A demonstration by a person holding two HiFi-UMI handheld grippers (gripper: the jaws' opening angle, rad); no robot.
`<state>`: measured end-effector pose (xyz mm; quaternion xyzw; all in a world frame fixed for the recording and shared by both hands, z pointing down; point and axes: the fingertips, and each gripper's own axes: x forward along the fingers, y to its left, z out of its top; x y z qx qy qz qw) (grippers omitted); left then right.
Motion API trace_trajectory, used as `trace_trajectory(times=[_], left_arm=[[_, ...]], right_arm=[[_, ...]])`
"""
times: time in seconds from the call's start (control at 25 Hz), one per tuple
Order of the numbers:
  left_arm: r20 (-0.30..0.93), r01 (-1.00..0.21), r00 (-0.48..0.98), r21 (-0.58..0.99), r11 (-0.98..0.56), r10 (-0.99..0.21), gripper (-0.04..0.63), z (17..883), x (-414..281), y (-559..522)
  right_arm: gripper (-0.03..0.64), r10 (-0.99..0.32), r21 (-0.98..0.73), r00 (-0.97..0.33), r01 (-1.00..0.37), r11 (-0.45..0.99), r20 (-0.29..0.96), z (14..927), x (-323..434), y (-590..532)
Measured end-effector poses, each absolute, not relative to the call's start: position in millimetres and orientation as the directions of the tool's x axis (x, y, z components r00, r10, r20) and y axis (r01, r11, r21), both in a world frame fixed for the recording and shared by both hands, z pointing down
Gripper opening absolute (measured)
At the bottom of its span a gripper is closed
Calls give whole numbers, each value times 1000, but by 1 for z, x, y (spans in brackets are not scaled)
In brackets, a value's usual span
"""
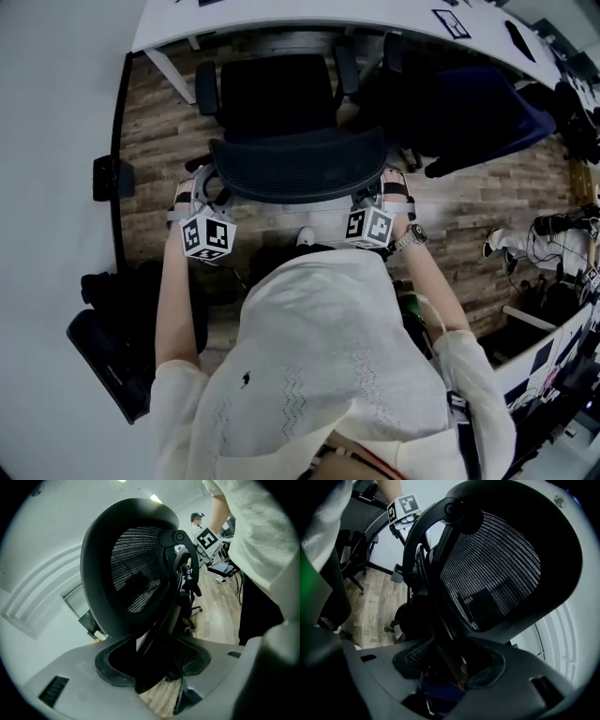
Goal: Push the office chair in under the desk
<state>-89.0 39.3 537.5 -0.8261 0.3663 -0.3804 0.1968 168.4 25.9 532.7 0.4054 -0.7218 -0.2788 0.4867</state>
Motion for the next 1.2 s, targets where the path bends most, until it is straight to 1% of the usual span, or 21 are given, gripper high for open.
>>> trace_trajectory(times=[0.4, 0.56, 0.76, 1.2], left_arm=[[482, -467, 437, -599, -650, -759, 219, 536, -92, 8], [481, -472, 440, -595, -651, -759, 221, 538, -97, -3], [478, -464, 449, -597, -654, -755, 220, 536, -101, -17], [470, -454, 465, -601, -658, -750, 219, 537, -107, -49]], right_arm=[[193, -857, 801, -212, -307, 514, 469, 530, 165, -7], [193, -861, 793, -209, -335, 509, 464, 530, 159, -17], [193, -859, 797, -222, -323, 511, 461, 530, 155, -30], [196, -867, 793, -201, -351, 498, 455, 531, 150, -62]])
